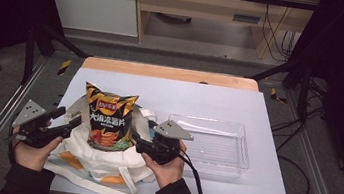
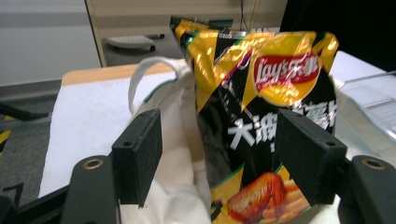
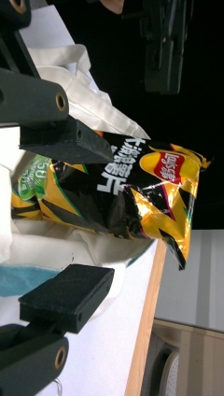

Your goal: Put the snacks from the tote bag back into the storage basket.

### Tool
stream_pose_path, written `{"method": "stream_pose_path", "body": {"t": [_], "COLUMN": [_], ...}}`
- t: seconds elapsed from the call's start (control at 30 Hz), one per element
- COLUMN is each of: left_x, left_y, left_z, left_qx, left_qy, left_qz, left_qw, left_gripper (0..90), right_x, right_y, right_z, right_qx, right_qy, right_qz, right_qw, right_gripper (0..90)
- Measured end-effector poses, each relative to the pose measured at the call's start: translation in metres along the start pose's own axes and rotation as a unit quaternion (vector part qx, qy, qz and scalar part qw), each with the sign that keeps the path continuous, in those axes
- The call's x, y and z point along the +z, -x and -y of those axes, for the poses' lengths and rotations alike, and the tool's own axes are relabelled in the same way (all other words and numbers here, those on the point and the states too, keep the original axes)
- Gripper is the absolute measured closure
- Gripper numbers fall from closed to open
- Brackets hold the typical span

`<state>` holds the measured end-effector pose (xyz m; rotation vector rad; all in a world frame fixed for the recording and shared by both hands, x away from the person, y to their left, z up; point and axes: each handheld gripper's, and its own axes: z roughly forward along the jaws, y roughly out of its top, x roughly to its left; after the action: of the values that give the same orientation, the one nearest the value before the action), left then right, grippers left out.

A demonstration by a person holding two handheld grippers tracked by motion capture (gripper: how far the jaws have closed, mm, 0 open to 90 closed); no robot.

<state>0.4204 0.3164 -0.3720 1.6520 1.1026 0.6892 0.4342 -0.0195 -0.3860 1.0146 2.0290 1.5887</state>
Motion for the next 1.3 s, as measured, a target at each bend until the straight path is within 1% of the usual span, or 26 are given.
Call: {"method": "stream_pose_path", "body": {"t": [0.1, 0.23, 0.33, 0.47, 0.57, 0.63, 0.77, 0.83, 0.97, 1.03, 1.13, 1.2, 1.3], "left_x": [0.002, 0.007, 0.013, 0.023, 0.032, 0.039, 0.05, 0.054, 0.06, 0.061, 0.064, 0.065, 0.066], "left_y": [0.001, 0.0, -0.001, -0.002, -0.004, -0.005, -0.005, -0.006, -0.009, -0.01, -0.01, -0.009, -0.006], "left_z": [-0.005, -0.013, -0.019, -0.024, -0.025, -0.024, -0.017, -0.014, -0.008, -0.006, -0.004, -0.003, -0.003], "left_qx": [0.006, 0.005, 0.005, 0.004, -0.003, -0.007, -0.006, -0.004, -0.005, -0.011, -0.012, -0.011, -0.006], "left_qy": [0.003, 0.007, 0.006, 0.0, -0.006, -0.011, -0.026, -0.038, -0.051, -0.056, -0.063, -0.069, -0.071], "left_qz": [0.0, 0.001, 0.002, 0.001, 0.001, 0.006, 0.014, 0.012, 0.019, 0.026, 0.036, 0.04, 0.04], "left_qw": [1.0, 1.0, 1.0, 1.0, 1.0, 0.9999, 0.9995, 0.9992, 0.9985, 0.998, 0.9973, 0.9967, 0.9966], "left_gripper": [32.2, 32.2, 32.3, 32.6, 33.9, 34.7, 36.0, 38.4, 42.2, 44.6, 50.4, 56.2, 63.1], "right_x": [0.003, 0.006, 0.01, 0.014, 0.019, 0.022, 0.032, 0.037, 0.048, 0.055, 0.063, 0.068, 0.073], "right_y": [0.001, 0.0, 0.0, 0.0, 0.001, 0.0, -0.001, -0.002, -0.003, -0.004, -0.006, -0.006, -0.005], "right_z": [-0.006, -0.012, -0.016, -0.021, -0.023, -0.024, -0.024, -0.023, -0.021, -0.02, -0.019, -0.018, -0.015], "right_qx": [-0.003, 0.001, -0.006, -0.004, 0.0, 0.001, 0.001, -0.001, 0.001, 0.003, 0.003, 0.004, 0.001], "right_qy": [-0.001, -0.001, -0.002, -0.004, -0.003, -0.004, -0.013, -0.019, -0.025, -0.031, -0.036, -0.04, -0.048], "right_qz": [0.004, 0.001, 0.004, 0.004, 0.004, 0.003, 0.006, 0.008, 0.009, 0.008, 0.01, 0.012, 0.014], "right_qw": [1.0, 1.0, 1.0, 1.0, 1.0, 1.0, 0.9999, 0.9998, 0.9996, 0.9995, 0.9993, 0.9991, 0.9988], "right_gripper": [37.9, 37.9, 38.0, 38.1, 38.1, 37.8, 37.1, 36.7, 35.8, 35.3, 35.3, 35.4, 36.2]}}
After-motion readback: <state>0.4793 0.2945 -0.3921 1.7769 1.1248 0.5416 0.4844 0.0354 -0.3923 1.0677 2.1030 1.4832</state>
